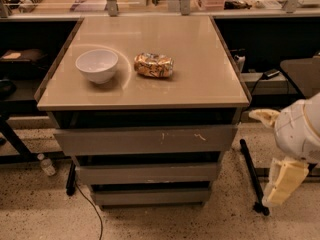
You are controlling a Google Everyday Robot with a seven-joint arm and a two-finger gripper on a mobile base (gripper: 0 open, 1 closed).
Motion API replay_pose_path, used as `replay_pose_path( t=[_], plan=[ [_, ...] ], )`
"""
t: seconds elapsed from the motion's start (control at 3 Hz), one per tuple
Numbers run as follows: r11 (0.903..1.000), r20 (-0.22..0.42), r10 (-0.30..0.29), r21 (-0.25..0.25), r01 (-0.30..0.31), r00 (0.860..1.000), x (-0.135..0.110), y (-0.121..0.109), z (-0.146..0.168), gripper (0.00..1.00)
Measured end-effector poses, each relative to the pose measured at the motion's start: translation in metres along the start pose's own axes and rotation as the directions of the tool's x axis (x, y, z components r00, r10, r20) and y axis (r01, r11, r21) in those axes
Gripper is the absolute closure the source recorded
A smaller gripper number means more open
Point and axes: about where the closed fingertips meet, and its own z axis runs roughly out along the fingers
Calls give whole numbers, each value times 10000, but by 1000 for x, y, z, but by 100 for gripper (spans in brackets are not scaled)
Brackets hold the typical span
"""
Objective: Open middle drawer
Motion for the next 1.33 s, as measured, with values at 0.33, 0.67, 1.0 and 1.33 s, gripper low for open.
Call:
replay_pose_path(
  t=[0.33,0.67,1.0,1.33],
  plan=[
    [9985,597,-509,219,497,9969,14,7,49,0],
    [9969,557,-487,641,451,9973,29,-1,100,12],
    [9971,556,-492,607,459,9972,29,-1,99,6],
    [9982,627,-258,554,223,9977,31,0,114,0]
  ],
)
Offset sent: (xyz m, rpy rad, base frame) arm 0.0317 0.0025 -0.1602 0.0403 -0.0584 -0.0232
